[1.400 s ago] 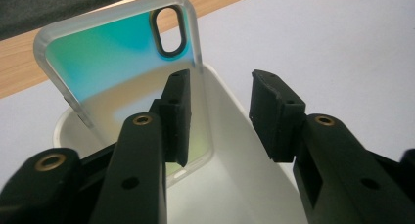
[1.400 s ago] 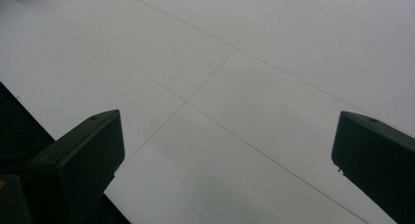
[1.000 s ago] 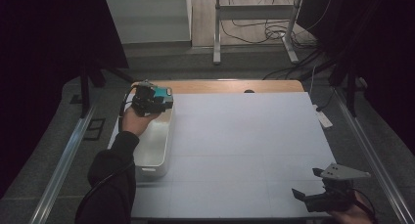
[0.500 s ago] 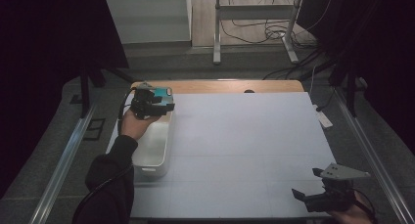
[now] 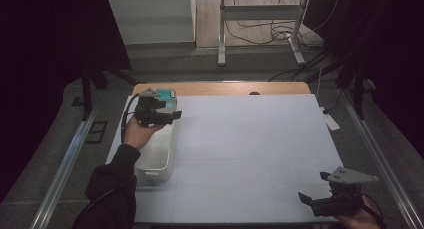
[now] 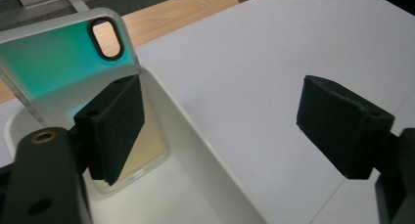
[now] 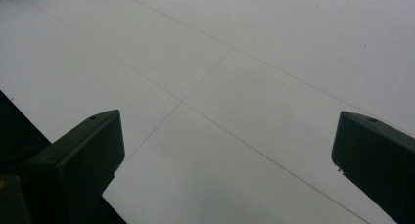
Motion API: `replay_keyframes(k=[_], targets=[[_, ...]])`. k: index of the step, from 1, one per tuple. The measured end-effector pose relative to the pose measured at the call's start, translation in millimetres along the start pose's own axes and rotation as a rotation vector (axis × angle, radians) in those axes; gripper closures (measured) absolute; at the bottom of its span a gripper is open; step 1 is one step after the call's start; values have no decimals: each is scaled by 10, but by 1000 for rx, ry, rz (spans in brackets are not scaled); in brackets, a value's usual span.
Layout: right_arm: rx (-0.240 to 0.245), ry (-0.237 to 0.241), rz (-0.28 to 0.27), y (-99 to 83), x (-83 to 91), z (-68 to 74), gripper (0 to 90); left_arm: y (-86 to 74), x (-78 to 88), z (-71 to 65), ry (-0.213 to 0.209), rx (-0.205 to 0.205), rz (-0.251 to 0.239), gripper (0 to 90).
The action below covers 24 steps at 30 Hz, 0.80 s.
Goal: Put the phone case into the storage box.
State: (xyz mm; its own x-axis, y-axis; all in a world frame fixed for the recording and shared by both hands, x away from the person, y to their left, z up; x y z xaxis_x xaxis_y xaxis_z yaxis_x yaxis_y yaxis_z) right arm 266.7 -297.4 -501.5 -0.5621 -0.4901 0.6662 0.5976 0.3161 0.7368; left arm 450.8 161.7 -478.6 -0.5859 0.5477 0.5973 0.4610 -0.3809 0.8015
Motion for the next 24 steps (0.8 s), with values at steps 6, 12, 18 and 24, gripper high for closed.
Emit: replay_keyframes(k=[6, 12, 18, 24], targets=[[-5, -8, -1, 1, 2, -8, 0, 2, 53, -79, -10, -5, -18, 136], [-10, -21, 0, 0, -1, -18, 0, -36, 72, -137, -13, -15, -17, 101], [-22, -45, 3, 0, -7, -37, 0, -70, 122, -210, -10, -26, -28, 75], [-36, -76, 5, 0, -14, -66, 0, -104, 175, -279, -9, -40, -39, 60]])
Point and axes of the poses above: each handheld gripper's, and its own axes: x roughly backward along the jaws, y roughly out of its top, z roughly to its left, the point moved 8 cm from there along -x, roughly forward along the jaws, and after that the axes turned 8 degrees about -x, right-handed, at the moved point
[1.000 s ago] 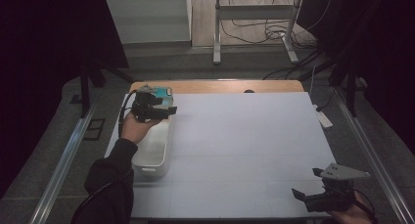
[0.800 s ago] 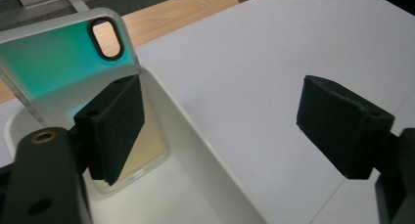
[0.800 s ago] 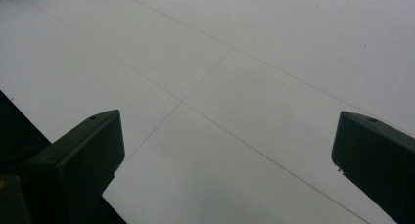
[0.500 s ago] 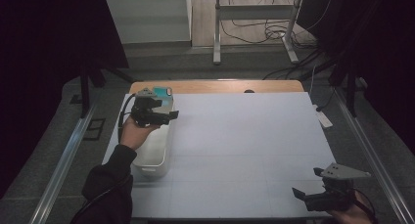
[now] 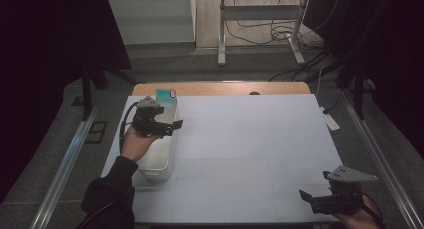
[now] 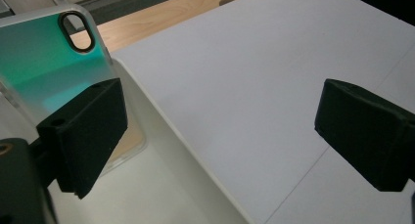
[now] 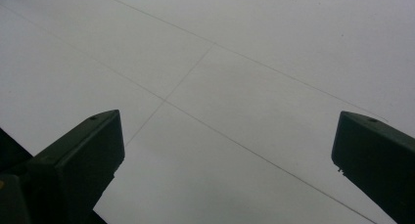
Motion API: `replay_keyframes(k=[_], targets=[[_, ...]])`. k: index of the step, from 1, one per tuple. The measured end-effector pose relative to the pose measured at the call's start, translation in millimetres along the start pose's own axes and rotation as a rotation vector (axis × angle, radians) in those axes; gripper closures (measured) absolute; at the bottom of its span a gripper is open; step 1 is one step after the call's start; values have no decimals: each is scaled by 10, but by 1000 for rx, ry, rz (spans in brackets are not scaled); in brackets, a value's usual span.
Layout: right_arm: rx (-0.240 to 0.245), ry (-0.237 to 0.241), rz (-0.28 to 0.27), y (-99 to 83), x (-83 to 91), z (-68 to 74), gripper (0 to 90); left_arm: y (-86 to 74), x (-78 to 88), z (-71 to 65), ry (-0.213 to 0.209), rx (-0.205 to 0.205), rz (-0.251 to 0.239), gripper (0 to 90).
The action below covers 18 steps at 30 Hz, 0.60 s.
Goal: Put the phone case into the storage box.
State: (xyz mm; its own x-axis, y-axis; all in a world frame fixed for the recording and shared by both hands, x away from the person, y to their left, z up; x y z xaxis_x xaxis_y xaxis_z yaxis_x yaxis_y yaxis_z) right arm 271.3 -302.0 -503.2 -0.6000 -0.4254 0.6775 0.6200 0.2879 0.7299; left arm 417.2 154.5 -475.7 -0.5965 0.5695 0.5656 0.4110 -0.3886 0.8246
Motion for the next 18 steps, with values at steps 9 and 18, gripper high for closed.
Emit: replay_keyframes(k=[9, 18], targets=[[-6, -27, 6, -3, -7, -17, 0, -52, 24, -88, 22, -37, 25, 31], [-4, -22, 8, -5, -9, -11, 0, -116, 79, -196, 43, -64, 35, 15]])
Point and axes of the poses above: each handheld gripper's, and its own axes: x roughly backward along the jaws, y roughly out of its top, z roughly to its left, the point moved 8 cm from there along -x, roughly forward along the jaws, and after that the axes turned 8 degrees about -x, right-handed, at the moved point
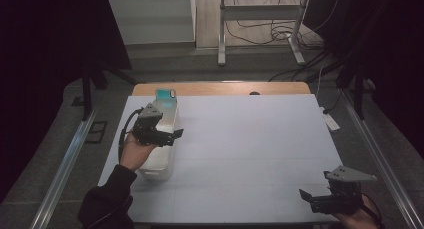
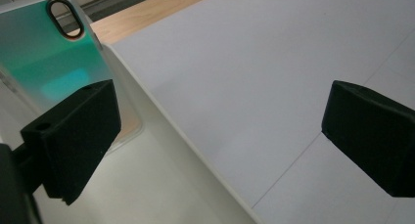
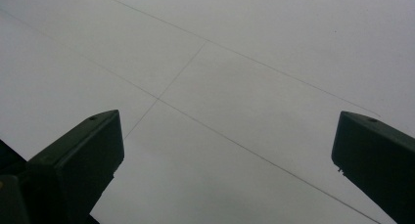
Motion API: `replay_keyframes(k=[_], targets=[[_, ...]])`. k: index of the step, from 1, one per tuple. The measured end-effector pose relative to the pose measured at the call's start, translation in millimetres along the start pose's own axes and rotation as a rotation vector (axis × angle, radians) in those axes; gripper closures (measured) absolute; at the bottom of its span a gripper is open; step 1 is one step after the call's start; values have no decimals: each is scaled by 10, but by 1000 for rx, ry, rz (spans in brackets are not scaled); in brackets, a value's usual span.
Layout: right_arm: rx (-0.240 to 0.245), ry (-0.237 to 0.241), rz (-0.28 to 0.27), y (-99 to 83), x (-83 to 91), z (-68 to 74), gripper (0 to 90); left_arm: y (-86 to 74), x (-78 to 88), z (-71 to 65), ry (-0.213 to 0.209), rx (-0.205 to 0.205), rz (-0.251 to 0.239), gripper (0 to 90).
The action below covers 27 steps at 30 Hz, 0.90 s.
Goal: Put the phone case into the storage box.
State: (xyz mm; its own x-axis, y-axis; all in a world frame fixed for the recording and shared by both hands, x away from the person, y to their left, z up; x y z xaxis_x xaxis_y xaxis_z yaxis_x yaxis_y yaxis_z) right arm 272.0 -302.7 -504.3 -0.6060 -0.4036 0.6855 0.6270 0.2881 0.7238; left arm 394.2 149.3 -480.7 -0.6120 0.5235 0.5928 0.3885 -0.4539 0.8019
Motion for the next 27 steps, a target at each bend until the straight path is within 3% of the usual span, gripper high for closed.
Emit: replay_keyframes(k=[13, 27], targets=[[9, 3, 3, -3, -1, 7, 0, -67, 103, -110, 20, -14, 14, 6], [13, 8, 1, -3, 3, 14, 0, -133, 187, -237, 17, 9, 6, 5]])
Point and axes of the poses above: each handheld gripper's, and its own axes: x roughly backward along the jaws, y roughly out of its top, z roughly to its left, the point moved 8 cm from there along -x, roughly forward along the jaws, and after that the axes turned 8 degrees about -x, right-handed, at the moved point
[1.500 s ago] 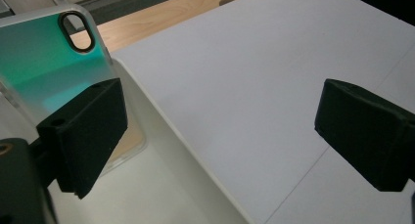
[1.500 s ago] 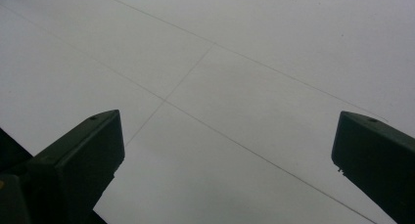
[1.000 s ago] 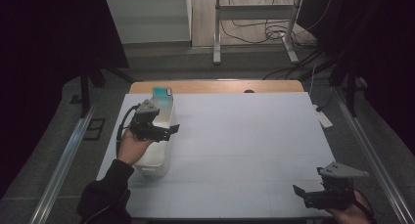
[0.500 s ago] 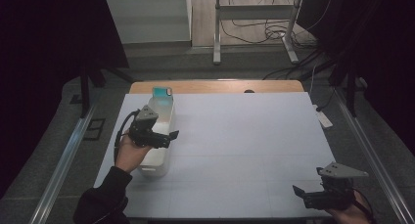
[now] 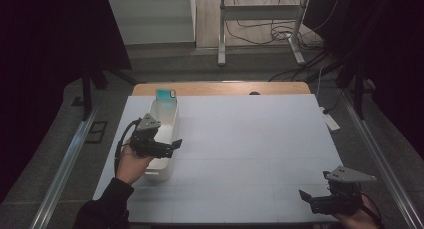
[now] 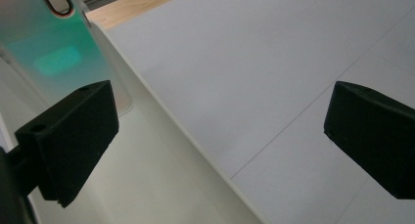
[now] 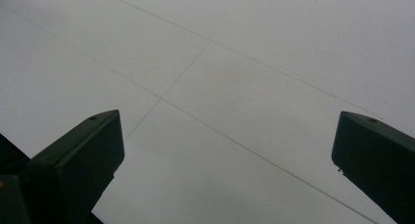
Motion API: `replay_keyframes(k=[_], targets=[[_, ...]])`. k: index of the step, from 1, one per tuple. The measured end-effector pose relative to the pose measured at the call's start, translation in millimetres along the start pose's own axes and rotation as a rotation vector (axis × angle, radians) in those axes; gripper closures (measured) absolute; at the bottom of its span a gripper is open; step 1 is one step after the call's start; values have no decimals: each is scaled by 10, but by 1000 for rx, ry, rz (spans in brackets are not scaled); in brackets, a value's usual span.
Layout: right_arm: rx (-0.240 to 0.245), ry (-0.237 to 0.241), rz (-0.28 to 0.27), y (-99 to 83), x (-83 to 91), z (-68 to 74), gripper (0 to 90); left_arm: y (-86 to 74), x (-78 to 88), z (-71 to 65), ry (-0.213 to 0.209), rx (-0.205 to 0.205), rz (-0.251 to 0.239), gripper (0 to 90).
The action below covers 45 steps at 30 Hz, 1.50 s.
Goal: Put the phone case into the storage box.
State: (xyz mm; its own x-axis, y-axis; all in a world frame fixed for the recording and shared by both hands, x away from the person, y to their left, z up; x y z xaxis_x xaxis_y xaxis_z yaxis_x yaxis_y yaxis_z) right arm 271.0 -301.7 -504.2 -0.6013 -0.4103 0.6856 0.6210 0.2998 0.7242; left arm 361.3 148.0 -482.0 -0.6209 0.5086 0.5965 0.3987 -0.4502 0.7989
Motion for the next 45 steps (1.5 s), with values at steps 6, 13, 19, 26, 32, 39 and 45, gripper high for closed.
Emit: replay_keyframes(k=[6, 13, 19, 26, 32, 39, 45], targets=[[3, -1, 2, -1, -2, 3, 0, -42, 52, -61, -11, -3, -2, 16], [5, -1, 5, -3, -6, 6, 0, -85, 112, -143, -28, 6, 3, 22], [2, -2, 6, -2, -5, 6, 0, -109, 167, -186, -35, 28, -11, 14], [4, -1, 9, -3, -9, 5, 0, -143, 213, -197, -35, 48, -25, 0], [5, 0, 10, -3, -10, 8, 0, -166, 266, -233, -41, 62, -38, 0], [9, -2, 11, -3, -12, 12, 0, -221, 308, -279, -32, 51, -19, 0], [9, -2, 11, -3, -11, 12, 0, -242, 367, -306, -15, 47, -29, 0]])
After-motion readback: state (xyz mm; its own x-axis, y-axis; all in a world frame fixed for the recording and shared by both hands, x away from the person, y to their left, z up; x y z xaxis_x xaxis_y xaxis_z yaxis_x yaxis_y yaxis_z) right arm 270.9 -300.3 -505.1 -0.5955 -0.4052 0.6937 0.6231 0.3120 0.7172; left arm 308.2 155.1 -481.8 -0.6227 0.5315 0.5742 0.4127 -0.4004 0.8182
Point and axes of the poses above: each handheld gripper's, and its own axes: x roughly backward along the jaws, y roughly out of its top, z roughly to its left, the point moved 8 cm from there along -x, roughly forward along the jaws, and after that the axes turned 8 degrees about -x, right-handed, at the moved point
